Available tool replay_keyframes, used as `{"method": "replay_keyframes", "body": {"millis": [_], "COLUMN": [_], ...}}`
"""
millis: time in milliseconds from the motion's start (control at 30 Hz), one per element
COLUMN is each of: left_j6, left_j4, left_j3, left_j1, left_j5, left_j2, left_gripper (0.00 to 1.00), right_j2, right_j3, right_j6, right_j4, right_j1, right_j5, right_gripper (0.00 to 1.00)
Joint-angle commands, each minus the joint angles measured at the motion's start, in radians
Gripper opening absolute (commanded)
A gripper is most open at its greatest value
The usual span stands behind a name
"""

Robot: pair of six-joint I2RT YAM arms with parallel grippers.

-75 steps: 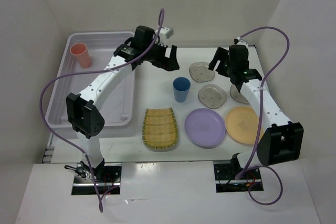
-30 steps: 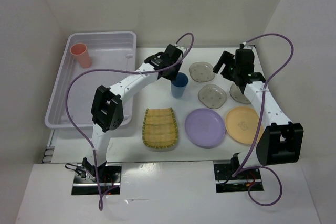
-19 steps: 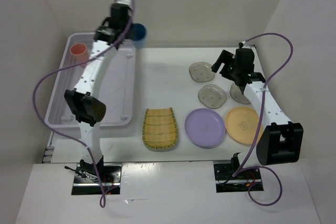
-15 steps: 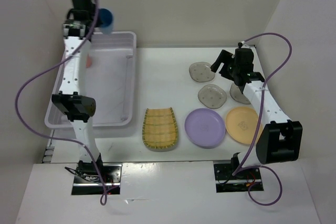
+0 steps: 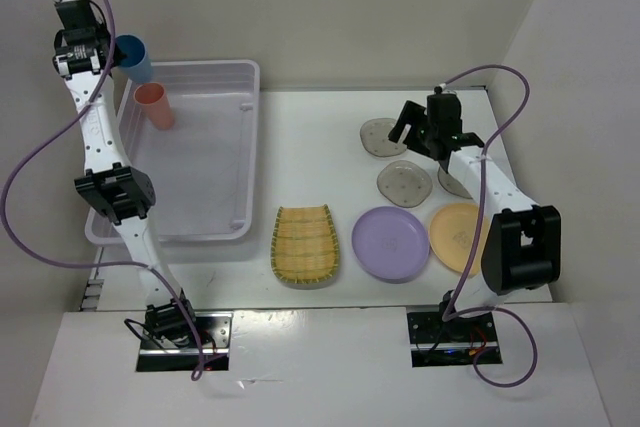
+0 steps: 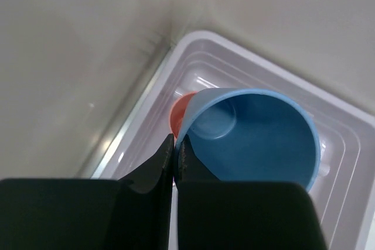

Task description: Place the mixed dishes into the plastic bin

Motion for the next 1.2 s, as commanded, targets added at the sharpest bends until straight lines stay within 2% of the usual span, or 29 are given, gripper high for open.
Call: {"method": "replay_keyframes", "body": {"millis": [0,367,1067,1167], "left_j6": [-0.022,-0.031,-0.053,-0.053], "left_j4": [0.021,0.010,0.001,0.001], "left_j3": [0.049,0.069,0.098,0.098], "left_j1": [-0.015,0.005,0.014,0.014], "left_j5": [0.039,0.032,-0.021,-0.030], "left_j2": [0.045,0.105,0.185,0.194], "left_gripper": [0.00,0.00,0.00,0.06], "right_j2": [0.027,0.067,0.076,0.067], "right_j3": [0.075,0.131,0.131,0.131], "right_j6": [0.004,0.013,0.013,0.013], "right_j4": [0.048,0.029,0.020,0.011], "right_j1": [0.006,0.006,0.006,0.006], "right_j5": [0.037,0.057,0.066,0.075], "right_gripper": [0.89,0.89,0.89,0.89]}}
